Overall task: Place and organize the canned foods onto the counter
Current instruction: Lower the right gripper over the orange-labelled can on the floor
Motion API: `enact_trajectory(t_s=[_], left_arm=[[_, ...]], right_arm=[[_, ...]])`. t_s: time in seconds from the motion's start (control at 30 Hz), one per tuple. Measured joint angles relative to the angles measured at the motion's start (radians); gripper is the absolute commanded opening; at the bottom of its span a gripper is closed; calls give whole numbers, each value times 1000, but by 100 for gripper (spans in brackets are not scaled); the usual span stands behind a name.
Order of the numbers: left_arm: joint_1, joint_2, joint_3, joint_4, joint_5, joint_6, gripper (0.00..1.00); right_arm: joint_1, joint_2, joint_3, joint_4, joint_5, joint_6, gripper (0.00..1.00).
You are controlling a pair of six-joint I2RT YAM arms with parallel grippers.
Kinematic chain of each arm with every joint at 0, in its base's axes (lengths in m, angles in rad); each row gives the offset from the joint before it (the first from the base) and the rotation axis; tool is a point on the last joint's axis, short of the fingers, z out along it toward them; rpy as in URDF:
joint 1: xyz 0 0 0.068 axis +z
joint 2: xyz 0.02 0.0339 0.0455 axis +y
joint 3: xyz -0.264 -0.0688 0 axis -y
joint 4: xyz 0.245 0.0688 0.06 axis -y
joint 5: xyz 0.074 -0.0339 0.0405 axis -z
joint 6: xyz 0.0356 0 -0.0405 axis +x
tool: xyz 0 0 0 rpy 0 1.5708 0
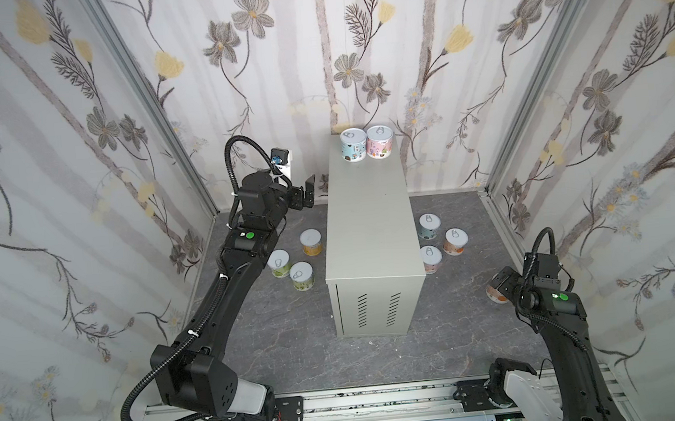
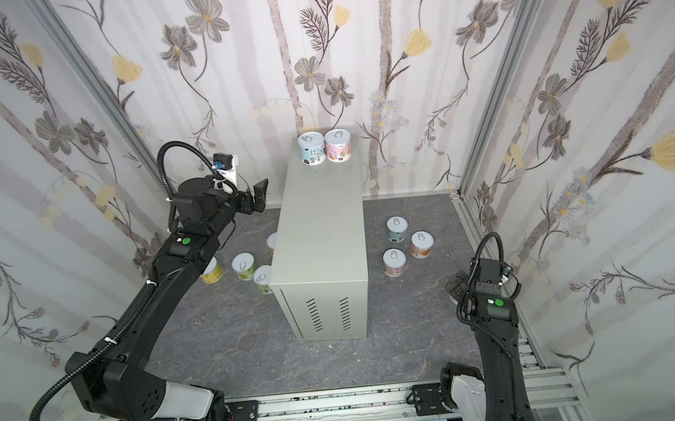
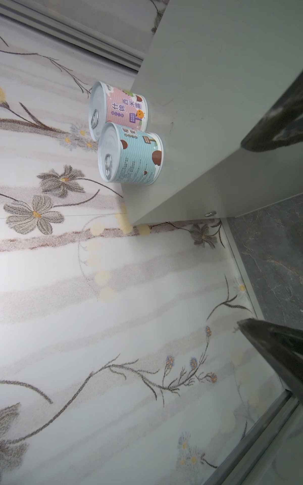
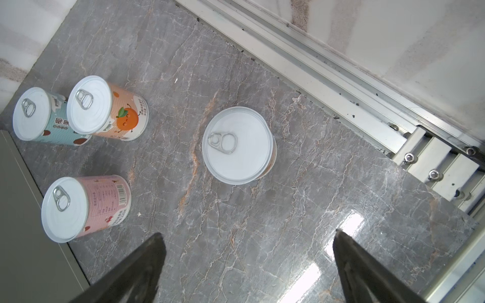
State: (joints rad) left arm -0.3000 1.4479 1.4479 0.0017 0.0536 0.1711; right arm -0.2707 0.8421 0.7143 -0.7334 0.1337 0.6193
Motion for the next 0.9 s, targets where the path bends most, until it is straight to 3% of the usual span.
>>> enact_trajectory(t_s=[0.37,0.9], left_arm=[[20,-34,-63,-4,0,-6,100],[19,-36,-31,-36,10,10,100]], right_arm=[[-25,169,-53,143,-74,-37,100],[-67,385,-50,329,-68,-126,96]])
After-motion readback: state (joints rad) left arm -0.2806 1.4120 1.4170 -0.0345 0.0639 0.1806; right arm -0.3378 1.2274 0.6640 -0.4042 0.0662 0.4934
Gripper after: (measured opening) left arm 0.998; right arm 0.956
